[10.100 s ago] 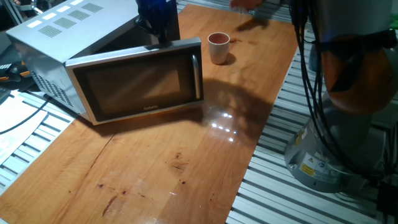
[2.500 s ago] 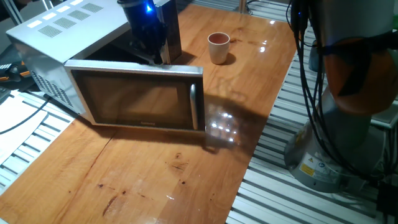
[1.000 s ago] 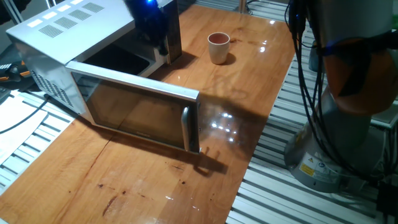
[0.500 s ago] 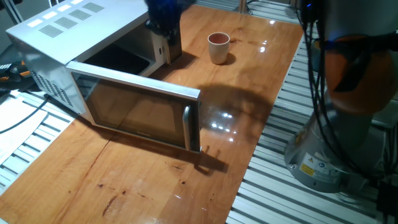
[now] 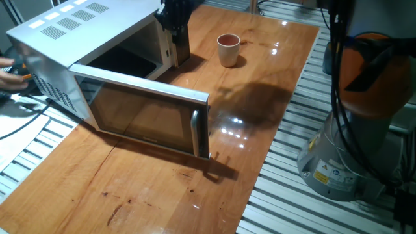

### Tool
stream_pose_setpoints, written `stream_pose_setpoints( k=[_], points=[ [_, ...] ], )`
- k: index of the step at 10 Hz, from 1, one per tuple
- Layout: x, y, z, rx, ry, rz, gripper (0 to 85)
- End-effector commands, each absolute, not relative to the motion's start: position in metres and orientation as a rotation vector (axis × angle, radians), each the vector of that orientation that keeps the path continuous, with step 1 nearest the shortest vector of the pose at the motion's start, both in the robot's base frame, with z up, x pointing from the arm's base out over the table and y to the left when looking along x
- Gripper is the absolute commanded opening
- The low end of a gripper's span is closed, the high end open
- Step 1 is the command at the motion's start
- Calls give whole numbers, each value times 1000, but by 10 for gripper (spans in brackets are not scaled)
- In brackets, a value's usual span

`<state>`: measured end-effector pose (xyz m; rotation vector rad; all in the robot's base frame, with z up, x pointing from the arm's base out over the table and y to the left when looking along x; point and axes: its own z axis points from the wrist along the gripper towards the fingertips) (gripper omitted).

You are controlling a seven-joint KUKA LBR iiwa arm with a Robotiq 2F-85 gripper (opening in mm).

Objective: Put the bowl into the microwave

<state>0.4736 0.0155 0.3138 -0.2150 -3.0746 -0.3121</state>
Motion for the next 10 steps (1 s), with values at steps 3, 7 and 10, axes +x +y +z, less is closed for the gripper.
stream_pose_setpoints(
  k=[3,7,10],
  points=[
    [465,15,322,-207,-3099,-326,0],
    [454,-3,318,-124,-3159,-226,0],
    [441,-27,305,-57,-3215,-158,0]
  ],
)
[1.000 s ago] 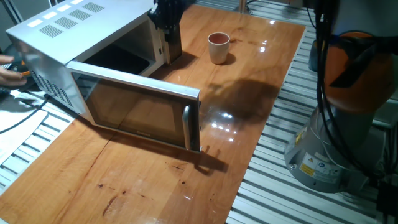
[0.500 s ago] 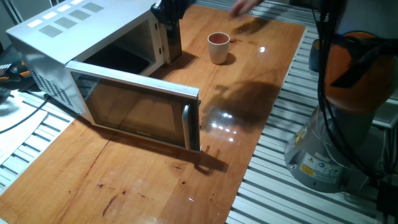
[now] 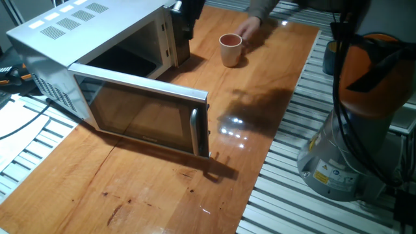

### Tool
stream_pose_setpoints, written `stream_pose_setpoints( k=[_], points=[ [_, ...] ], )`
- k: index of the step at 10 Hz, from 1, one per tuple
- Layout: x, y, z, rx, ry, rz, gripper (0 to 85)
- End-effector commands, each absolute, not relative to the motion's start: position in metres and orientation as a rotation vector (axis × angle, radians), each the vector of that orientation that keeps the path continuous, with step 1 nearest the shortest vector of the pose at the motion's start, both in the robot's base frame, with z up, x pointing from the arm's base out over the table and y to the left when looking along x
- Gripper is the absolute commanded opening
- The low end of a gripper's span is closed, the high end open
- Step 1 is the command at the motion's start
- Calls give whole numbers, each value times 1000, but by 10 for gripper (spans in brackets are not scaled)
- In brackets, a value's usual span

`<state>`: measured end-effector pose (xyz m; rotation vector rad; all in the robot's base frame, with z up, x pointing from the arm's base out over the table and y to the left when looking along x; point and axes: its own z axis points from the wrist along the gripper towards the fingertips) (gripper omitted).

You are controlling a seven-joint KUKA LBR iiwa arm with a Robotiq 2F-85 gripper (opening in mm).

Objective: Put the bowl into the microwave

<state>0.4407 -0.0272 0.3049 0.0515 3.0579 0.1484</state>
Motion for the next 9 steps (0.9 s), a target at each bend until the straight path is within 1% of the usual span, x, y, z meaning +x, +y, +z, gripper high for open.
stream_pose_setpoints(
  k=[1,3,5,7,9],
  points=[
    [440,-30,304,42,3055,131,0],
    [437,-34,301,50,3057,110,0],
    [435,-37,299,55,3024,52,0],
    [436,-36,299,37,3012,58,0],
    [436,-36,299,7,3007,118,0]
  ],
)
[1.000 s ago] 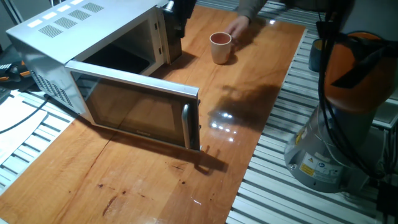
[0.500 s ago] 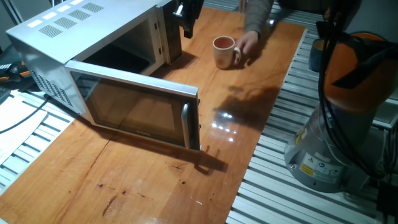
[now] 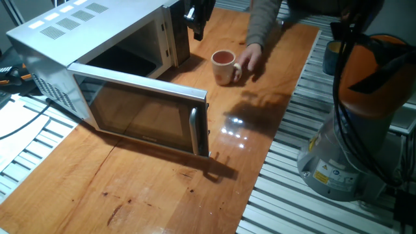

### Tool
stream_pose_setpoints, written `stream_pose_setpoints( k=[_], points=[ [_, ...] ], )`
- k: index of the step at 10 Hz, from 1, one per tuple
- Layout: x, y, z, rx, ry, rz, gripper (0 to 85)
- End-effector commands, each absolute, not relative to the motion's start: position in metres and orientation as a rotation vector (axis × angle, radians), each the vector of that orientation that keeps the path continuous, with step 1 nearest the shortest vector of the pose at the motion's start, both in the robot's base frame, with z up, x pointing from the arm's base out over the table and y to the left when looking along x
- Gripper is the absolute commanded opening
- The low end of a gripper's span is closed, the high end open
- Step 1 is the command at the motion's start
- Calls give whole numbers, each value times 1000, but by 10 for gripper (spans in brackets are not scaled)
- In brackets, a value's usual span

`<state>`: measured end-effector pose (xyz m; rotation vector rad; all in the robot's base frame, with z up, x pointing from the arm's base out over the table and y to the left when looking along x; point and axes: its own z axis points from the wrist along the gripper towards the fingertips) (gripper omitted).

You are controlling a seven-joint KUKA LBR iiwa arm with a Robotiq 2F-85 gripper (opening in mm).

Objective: Put the bowl into the microwave

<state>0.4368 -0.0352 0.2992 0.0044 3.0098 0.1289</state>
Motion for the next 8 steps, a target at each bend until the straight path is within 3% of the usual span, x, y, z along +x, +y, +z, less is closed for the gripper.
stream_pose_setpoints(
  k=[1,8],
  points=[
    [438,-34,299,-4,3010,178,0],
    [444,-21,309,-276,2976,231,0]
  ],
)
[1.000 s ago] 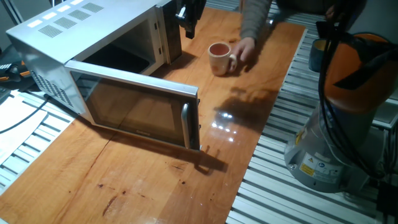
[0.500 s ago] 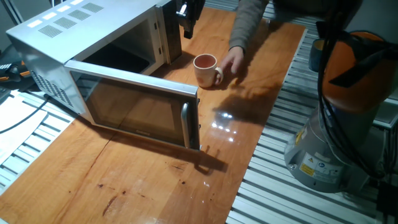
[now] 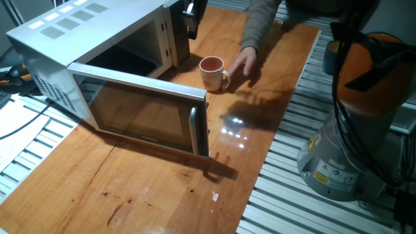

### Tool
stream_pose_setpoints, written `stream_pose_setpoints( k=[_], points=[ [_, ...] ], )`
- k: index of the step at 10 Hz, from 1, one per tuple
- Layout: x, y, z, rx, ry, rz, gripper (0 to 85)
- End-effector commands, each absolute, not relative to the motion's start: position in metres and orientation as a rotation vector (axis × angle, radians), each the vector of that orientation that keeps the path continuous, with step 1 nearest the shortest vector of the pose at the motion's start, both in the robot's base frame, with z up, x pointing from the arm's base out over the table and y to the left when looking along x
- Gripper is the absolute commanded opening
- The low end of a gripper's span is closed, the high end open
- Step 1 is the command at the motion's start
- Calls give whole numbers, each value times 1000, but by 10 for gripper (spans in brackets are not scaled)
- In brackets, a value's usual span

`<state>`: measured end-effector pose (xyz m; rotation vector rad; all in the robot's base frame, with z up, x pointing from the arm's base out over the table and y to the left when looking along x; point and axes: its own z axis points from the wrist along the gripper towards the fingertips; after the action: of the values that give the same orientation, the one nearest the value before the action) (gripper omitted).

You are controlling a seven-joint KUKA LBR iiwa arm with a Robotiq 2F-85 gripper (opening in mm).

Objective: Put the bowl into the microwave

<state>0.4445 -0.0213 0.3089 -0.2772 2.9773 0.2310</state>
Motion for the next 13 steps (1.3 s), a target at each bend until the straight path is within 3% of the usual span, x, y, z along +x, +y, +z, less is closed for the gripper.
stream_pose_setpoints(
  k=[1,2,3,4,5,6,8,11,13],
  points=[
    [445,-21,309,-281,2980,232,0],
    [446,-20,309,-264,2984,229,0],
    [447,-20,308,-238,2972,190,170],
    [453,-19,306,-221,2957,149,170],
    [462,-19,301,-225,2956,153,340],
    [472,-18,295,-228,2945,124,340],
    [482,-9,297,-207,2979,78,0],
    [477,5,311,-98,2997,-11,0],
    [473,9,315,-105,2995,-179,0]
  ],
)
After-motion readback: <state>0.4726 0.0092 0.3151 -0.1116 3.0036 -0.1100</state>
